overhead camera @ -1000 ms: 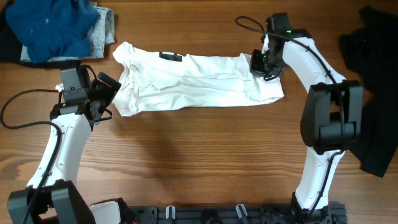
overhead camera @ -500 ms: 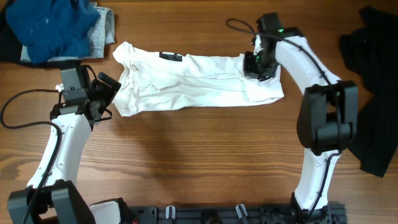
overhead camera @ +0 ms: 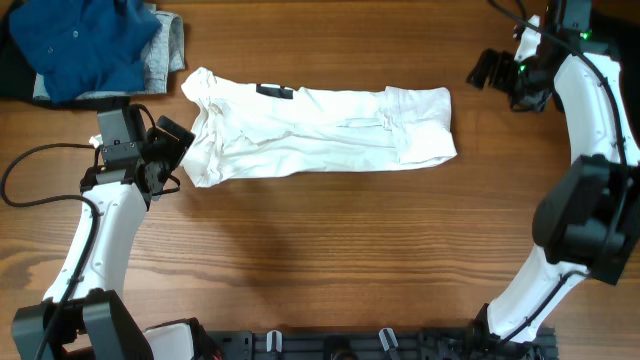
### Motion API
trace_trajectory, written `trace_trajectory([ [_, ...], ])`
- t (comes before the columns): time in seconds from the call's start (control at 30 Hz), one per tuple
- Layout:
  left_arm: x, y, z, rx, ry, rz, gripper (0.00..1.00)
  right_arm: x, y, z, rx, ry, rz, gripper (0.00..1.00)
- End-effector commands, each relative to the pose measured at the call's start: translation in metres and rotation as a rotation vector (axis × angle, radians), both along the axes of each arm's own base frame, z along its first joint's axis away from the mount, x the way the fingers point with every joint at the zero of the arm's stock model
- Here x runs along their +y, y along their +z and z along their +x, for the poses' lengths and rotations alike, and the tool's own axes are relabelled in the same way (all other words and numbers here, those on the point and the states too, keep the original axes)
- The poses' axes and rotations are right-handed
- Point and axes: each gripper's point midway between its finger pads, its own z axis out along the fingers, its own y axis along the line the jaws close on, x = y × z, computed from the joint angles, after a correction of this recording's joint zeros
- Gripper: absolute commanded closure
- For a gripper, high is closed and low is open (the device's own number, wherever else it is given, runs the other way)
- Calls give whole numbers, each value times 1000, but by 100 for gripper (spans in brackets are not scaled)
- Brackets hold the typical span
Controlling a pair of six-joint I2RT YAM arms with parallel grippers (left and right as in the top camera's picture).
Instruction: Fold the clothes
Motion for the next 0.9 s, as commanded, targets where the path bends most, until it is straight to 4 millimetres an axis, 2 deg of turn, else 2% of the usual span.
trace_trajectory([
  [0.0,2,2,-2,-6,7,-4,0,45,-46,-12,49,194,231,3],
  [0.13,2,2,-2,-6,7,-5,0,72,-60,-14,46,277,380,3],
  [0.4,2,2,-2,-5,7,-4,0,87,-90,-20,118,277,424,3],
  [0.5,2,2,-2,-6,7,-4,0,98,-100,-23,152,282,433,9],
  [0.53,2,2,-2,-6,7,-4,0,101,-101,-24,158,283,434,15],
  [0.57,2,2,-2,-6,7,-4,0,103,-102,-24,167,273,432,27],
  [0.63,2,2,-2,-5,7,-5,0,105,-104,-23,183,247,419,68],
  [0.67,2,2,-2,-5,7,-4,0,104,-106,-22,191,229,408,83],
  [0.7,2,2,-2,-5,7,-4,0,101,-108,-21,199,207,392,95],
  [0.8,2,2,-2,-5,7,-4,0,90,-115,-20,227,143,335,96],
  [0.87,2,2,-2,-4,7,-5,0,71,-117,-20,248,74,256,96],
])
